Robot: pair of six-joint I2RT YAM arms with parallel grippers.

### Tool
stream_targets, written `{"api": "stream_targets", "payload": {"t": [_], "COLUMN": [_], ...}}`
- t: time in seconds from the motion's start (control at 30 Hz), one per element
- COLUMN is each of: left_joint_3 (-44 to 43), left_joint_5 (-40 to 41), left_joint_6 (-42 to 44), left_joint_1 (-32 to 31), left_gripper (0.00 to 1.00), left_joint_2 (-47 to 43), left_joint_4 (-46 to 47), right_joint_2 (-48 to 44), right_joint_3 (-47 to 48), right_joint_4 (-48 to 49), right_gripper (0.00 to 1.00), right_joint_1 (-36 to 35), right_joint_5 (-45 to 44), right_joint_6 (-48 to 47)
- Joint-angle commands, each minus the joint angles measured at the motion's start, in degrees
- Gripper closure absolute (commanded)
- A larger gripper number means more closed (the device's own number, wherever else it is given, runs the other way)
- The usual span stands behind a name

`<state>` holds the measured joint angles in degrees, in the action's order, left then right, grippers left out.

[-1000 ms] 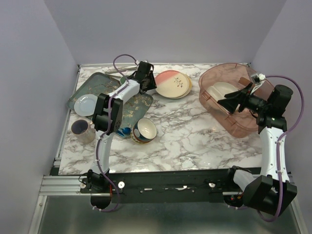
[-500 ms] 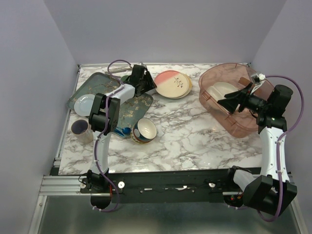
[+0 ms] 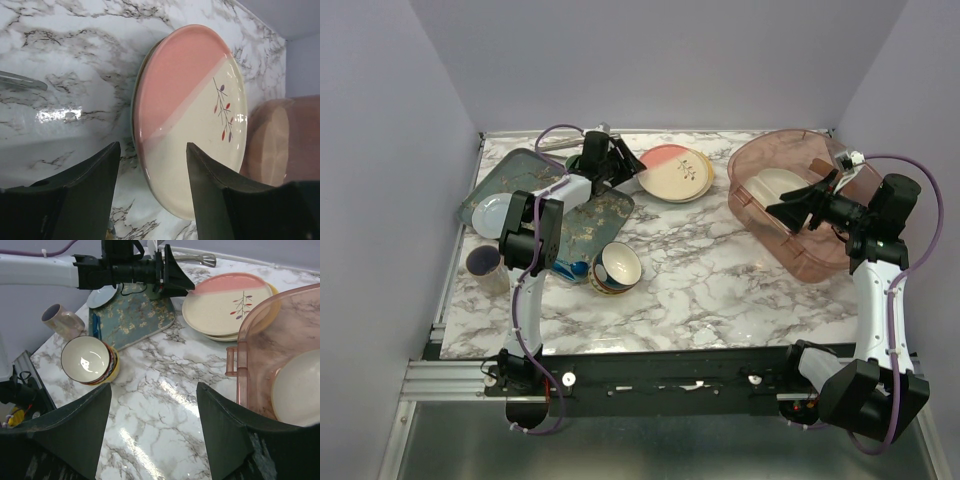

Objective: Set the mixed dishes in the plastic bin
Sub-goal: Pick up the plate at the center of the board.

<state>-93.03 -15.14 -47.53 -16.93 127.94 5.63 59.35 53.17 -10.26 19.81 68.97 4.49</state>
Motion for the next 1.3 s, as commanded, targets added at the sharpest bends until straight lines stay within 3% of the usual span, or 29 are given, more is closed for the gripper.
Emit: {"api": "stream_targets", "payload": {"t": [0.0,0.33,0.7,0.8,0.83,0.87,1.07,1.27], "left_joint_3": [0.2,-1.8,-2.8,-2.4,-2.2,-2.1,0.6,2.1], "left_joint_5": [-3.3,-2.6,-4.1,-5.2,-5.3,-5.3,-6.4,-7.1], "left_joint_6": [-2.9,-3.4,-3.7,-4.2,-4.3,-4.4,-5.4,-5.4], "left_joint_1": [0.3,0.3,0.3,0.3,0.4,0.3,0.9,1.6], "left_gripper": [0.37,0.40,0.50,0.58,0.68,0.72,0.87,0.91], "left_joint_2": [1.0,3.2,4.1,4.0,3.7,3.5,0.2,-3.8], "left_joint_4": [4.7,1.1,1.0,2.3,2.6,3.2,6.4,7.2], "right_joint_2": [0.2,0.3,0.1,0.1,0.0,0.0,0.0,-0.1], "right_joint_3": [-0.3,-0.3,-0.2,-0.2,-0.2,-0.2,-0.2,-0.2], "right_joint_4": [0.4,0.4,0.3,0.3,0.4,0.3,0.4,0.3], "right_gripper": [0.23,0.23,0.23,0.23,0.23,0.23,0.23,0.23], "right_joint_1": [-0.3,-0.3,-0.3,-0.2,-0.3,-0.3,-0.3,-0.3], "right_joint_5": [1.9,2.0,2.1,2.1,2.1,2.1,2.1,2.1], "right_joint_6": [0.1,0.2,0.2,0.3,0.3,0.2,0.2,0.3]}}
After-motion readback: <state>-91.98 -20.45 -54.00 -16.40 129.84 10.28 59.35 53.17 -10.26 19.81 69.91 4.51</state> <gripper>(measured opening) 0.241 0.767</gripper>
